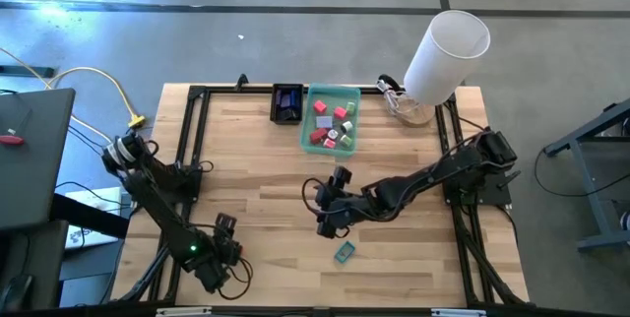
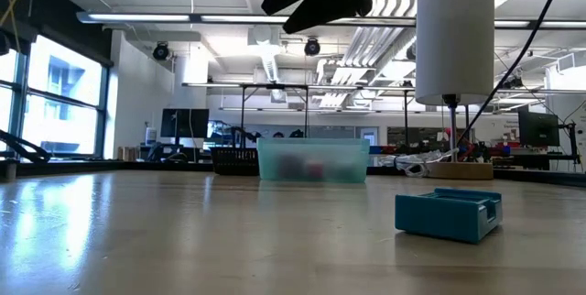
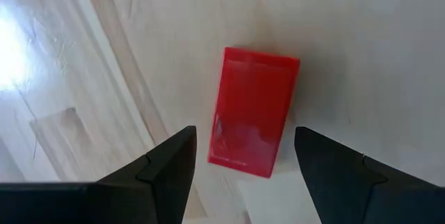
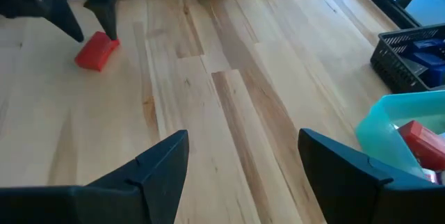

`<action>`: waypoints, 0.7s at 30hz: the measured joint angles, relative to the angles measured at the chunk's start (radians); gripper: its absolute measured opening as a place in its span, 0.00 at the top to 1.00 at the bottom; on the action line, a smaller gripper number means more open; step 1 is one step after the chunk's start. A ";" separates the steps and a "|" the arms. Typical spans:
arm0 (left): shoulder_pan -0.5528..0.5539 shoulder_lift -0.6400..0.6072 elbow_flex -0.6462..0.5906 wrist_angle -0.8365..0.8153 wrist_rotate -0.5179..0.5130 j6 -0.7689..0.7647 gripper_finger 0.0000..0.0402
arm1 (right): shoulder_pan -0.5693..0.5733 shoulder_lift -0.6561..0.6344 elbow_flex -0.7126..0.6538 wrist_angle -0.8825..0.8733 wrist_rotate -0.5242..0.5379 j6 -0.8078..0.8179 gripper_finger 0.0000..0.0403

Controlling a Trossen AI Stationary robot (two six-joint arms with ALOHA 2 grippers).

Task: Pick & Place Office items
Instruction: Put the red digital clock into the black bin

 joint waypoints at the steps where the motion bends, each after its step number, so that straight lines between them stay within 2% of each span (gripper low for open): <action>1: 0.003 0.007 0.000 0.006 0.001 0.014 0.42 | 0.003 0.000 0.000 0.000 0.000 0.003 0.35; 14: 0.019 0.020 -0.059 0.077 0.022 -0.002 0.43 | 0.050 0.000 0.000 0.002 0.000 0.033 0.35; 17: 0.030 0.018 -0.068 0.093 0.039 0.013 0.49 | 0.054 0.000 0.000 0.008 0.000 0.031 0.35; 21: 0.041 0.018 -0.069 0.096 0.052 0.043 0.62 | 0.053 0.000 0.000 0.018 0.000 0.030 0.35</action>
